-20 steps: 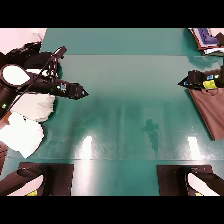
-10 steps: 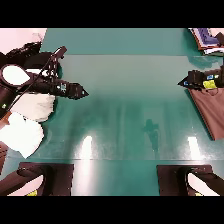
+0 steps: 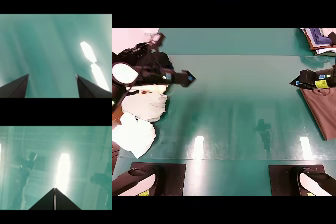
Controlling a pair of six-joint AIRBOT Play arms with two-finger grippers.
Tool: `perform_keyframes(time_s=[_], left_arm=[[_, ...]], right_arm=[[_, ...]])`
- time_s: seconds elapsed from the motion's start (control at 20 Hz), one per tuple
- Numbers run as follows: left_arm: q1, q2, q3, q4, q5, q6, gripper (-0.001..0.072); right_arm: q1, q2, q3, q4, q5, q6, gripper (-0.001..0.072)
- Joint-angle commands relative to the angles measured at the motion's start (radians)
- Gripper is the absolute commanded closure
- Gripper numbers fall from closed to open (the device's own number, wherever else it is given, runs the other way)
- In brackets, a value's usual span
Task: Fold the shirts.
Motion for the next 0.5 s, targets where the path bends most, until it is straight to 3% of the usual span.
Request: perform_keyframes(time_s=[0.0,0.2,0.45], left_arm=[[0.132,-0.095,0.134,0.164,0.032,-0.034,0.0003],[0.272,-0.350,0.409,0.180,-0.030,-0.035,0.0003],[0.347,-0.651,0.646,0.222,-0.042,-0.037,0.0003]], right_arm=[[0.001,0.001,0.000,0.001,-0.016,0.002,0.0693],[0.001,0.001,0.000,0.001,-0.028,0.002,0.0693],[0.002,0.001,0.000,0.002,-0.024,0.007,0.0693]])
